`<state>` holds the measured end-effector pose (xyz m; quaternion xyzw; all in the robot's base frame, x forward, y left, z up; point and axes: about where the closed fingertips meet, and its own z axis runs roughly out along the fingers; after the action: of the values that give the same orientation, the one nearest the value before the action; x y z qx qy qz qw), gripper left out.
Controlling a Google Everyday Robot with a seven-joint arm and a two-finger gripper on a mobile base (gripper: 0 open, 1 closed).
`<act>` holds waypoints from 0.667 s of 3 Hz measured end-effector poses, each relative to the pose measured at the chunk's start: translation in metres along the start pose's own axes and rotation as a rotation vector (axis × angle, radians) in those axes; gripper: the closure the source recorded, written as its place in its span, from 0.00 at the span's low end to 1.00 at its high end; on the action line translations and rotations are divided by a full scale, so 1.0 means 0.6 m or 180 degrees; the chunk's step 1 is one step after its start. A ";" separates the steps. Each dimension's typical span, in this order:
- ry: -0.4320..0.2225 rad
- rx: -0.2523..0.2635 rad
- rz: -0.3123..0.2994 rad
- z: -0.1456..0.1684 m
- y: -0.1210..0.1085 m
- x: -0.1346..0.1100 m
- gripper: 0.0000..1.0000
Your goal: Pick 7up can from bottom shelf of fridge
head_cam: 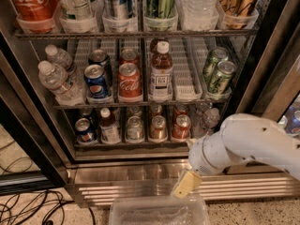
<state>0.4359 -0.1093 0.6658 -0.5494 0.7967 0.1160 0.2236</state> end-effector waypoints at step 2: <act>-0.0359 0.0145 0.0170 0.107 -0.004 -0.002 0.00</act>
Offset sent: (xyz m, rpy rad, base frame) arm 0.0305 0.0425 -0.0823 0.1632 -0.0884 -0.0896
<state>0.4531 -0.0815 0.6105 -0.5153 0.7996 0.1346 0.2775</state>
